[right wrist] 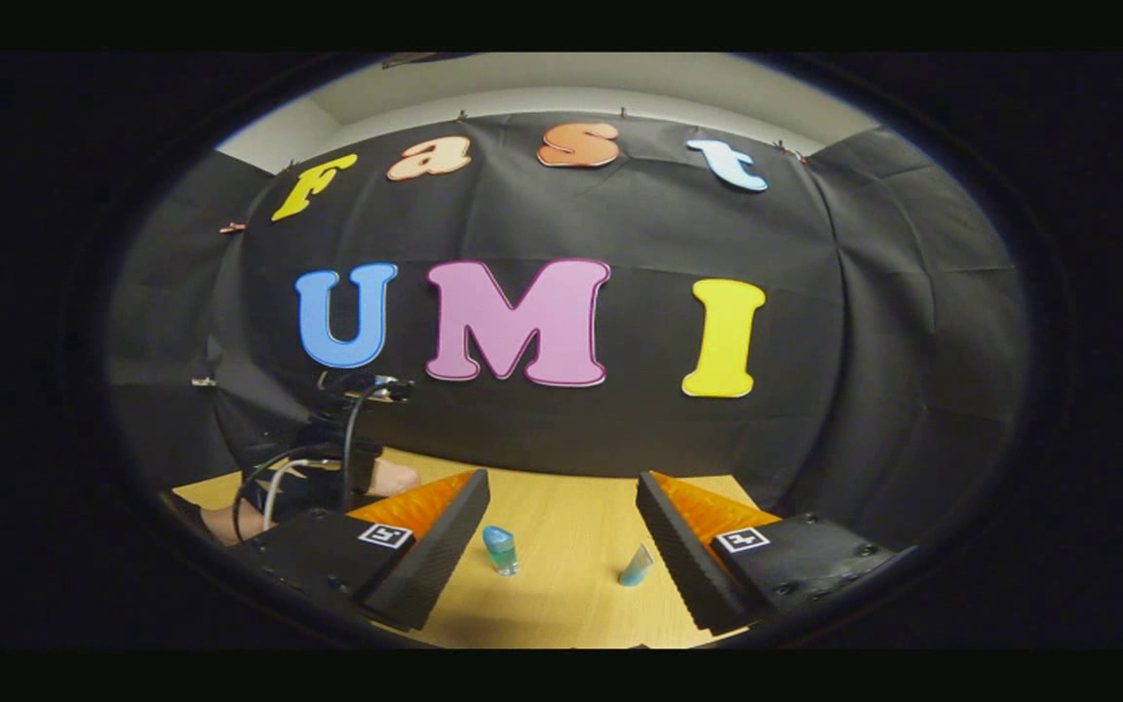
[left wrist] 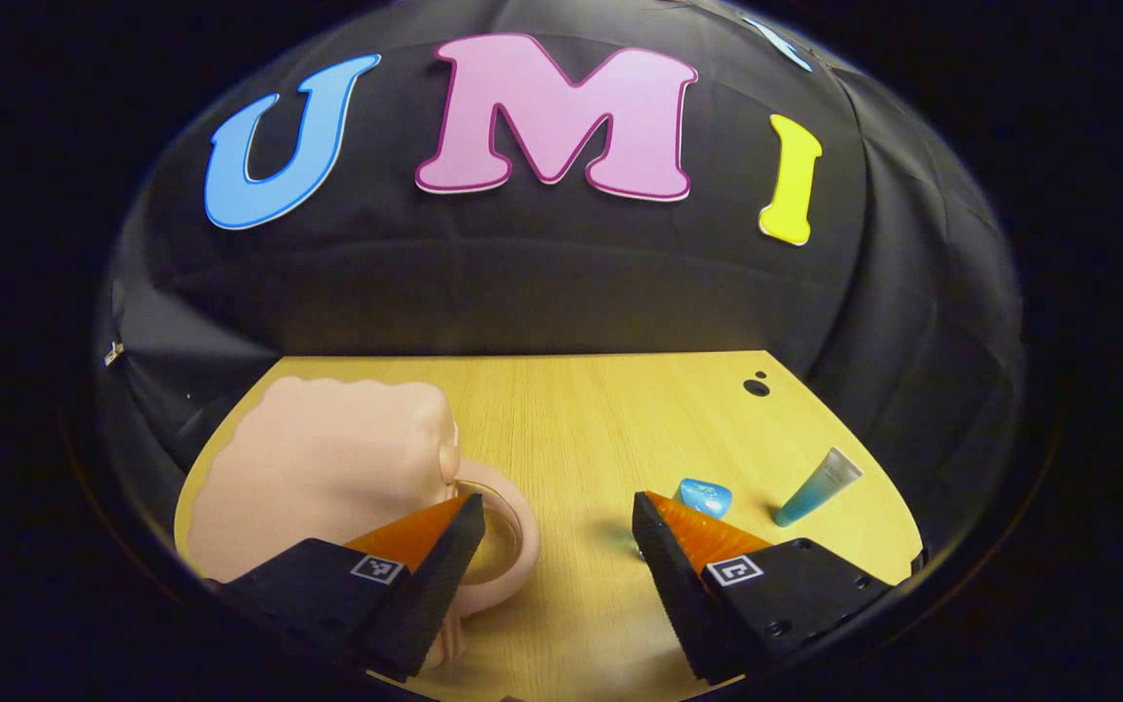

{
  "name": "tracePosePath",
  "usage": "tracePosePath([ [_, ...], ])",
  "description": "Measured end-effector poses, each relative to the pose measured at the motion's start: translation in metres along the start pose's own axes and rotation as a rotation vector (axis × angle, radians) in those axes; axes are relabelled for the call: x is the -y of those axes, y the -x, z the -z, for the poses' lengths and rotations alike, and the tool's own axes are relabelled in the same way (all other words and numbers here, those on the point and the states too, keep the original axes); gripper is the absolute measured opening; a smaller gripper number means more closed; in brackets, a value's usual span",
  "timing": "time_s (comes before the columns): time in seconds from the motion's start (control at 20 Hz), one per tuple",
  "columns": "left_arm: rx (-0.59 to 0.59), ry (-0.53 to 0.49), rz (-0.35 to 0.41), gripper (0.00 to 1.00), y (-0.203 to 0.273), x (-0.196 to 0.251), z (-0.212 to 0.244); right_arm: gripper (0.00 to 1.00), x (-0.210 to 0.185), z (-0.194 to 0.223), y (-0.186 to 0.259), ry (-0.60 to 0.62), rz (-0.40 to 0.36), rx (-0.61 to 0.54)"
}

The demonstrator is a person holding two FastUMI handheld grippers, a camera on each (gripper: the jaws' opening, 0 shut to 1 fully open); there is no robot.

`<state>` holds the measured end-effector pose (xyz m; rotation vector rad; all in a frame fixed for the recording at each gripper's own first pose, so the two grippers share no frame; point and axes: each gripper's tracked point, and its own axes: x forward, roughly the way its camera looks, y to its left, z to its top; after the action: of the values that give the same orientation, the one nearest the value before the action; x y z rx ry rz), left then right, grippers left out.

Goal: First open the suitcase, pack the skin care products into it, and then close the suitcase.

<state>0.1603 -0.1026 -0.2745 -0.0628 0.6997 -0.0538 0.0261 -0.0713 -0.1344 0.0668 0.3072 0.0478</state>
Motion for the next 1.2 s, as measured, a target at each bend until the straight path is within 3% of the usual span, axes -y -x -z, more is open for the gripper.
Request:
tracePosePath([
  [0.45,-0.172,0.069,-0.145,0.9,-0.062,-0.012,0.043,0.96,0.045,0.034,-0.018,0.01,0.045,-0.096],
  [0.6,-0.218,0.073,-0.17,0.73,-0.074,-0.015,0.056,0.96,0.054,0.048,-0.021,-0.021,0.055,-0.134],
  [0.75,-0.254,0.072,-0.242,0.59,-0.08,-0.032,0.067,0.96,0.057,0.053,-0.02,-0.019,0.062,-0.15],
  [0.8,-0.25,0.09,-0.213,0.37,-0.077,-0.028,0.062,0.97,0.057,0.051,-0.019,-0.019,0.061,-0.143],
  [0.85,-0.238,0.1,-0.172,0.28,-0.08,-0.026,0.06,0.97,0.055,0.051,-0.019,-0.016,0.057,-0.14],
  [0.95,-0.213,0.077,-0.121,0.25,-0.075,-0.02,0.045,0.94,0.052,0.053,-0.018,-0.01,0.049,-0.14],
  [1.0,-0.206,0.059,-0.11,0.18,-0.069,-0.019,0.038,0.96,0.05,0.053,-0.018,-0.013,0.044,-0.14],
  [1.05,-0.207,0.053,-0.099,0.16,-0.063,-0.018,0.029,0.96,0.047,0.052,-0.017,-0.023,0.04,-0.138],
  [1.2,-0.164,0.103,-0.064,0.13,-0.032,-0.022,-0.016,0.96,0.037,0.04,-0.02,-0.027,0.02,-0.104],
])
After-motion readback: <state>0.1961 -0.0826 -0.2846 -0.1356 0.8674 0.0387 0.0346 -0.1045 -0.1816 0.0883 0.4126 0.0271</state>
